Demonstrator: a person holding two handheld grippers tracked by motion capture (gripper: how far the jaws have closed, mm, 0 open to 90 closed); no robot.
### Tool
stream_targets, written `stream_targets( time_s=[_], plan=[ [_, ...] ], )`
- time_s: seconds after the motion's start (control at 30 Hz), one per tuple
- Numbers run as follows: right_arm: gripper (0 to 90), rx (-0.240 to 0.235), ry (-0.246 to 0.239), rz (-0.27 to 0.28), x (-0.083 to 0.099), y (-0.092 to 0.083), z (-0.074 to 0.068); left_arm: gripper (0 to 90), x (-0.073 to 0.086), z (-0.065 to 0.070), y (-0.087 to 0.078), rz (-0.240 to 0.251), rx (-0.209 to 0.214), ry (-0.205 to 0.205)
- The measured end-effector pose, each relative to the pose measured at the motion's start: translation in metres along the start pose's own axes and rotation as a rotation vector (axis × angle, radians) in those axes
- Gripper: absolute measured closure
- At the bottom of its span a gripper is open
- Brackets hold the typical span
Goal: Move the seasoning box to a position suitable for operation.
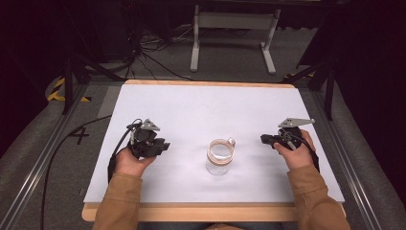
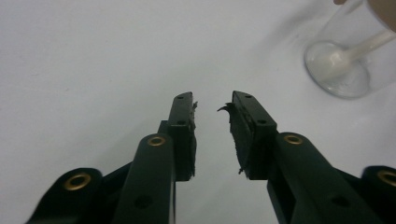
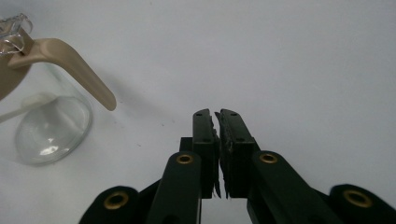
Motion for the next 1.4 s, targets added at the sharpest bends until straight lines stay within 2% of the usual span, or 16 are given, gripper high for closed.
stream_targets(
  time_s=[0.1,0.2,0.33,0.53,0.57,0.63,0.67,0.7,0.83,1.07,1.17,1.27,1.4],
  plan=[
    [85.7,-0.001,-0.006,0.001,0.000,-0.001,0.000,73.8,-0.002,0.001,0.001,0.015,0.007,-0.002],
    [85.2,-0.006,-0.007,0.005,0.001,-0.003,-0.001,75.8,-0.006,0.006,0.003,0.024,0.027,0.015],
    [84.7,-0.010,0.000,0.011,0.001,-0.005,-0.002,77.9,-0.009,0.012,0.012,0.011,0.056,0.034],
    [83.9,-0.013,0.004,0.016,0.004,-0.012,-0.002,82.5,-0.020,0.032,0.036,-0.030,0.109,0.116],
    [83.8,-0.016,0.002,0.017,0.005,-0.012,-0.002,83.4,-0.022,0.036,0.040,-0.042,0.133,0.138],
    [83.8,-0.011,0.005,0.014,0.008,-0.015,-0.001,85.5,-0.024,0.040,0.043,-0.050,0.149,0.147],
    [83.8,-0.010,0.004,0.012,0.009,-0.015,0.000,86.4,-0.025,0.042,0.046,-0.055,0.155,0.164],
    [83.8,-0.010,0.004,0.012,0.009,-0.015,0.000,86.4,-0.026,0.045,0.049,-0.061,0.176,0.168],
    [83.8,-0.009,0.006,0.007,0.013,-0.017,0.000,89.0,-0.031,0.054,0.057,-0.074,0.219,0.194],
    [83.5,-0.015,0.001,-0.001,0.016,-0.017,-0.002,89.1,-0.035,0.067,0.070,-0.065,0.264,0.206],
    [83.4,-0.016,0.000,-0.002,0.016,-0.016,-0.002,88.8,-0.035,0.075,0.077,-0.078,0.287,0.234],
    [83.4,-0.021,-0.002,-0.005,0.016,-0.015,-0.003,88.8,-0.035,0.079,0.079,-0.085,0.297,0.248],
    [83.4,-0.023,-0.005,-0.004,0.017,-0.015,-0.004,89.0,-0.035,0.079,0.080,-0.084,0.292,0.241]
  ],
)
Point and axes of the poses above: each handheld gripper's, and its own axes: y roughly forward along the jaws, x roughly out of its underside, z roughly to its right, the point moved 6 cm from there along y, roughly forward along the jaws, and after that the axes turned 11 degrees about y, right-handed, at the moved point
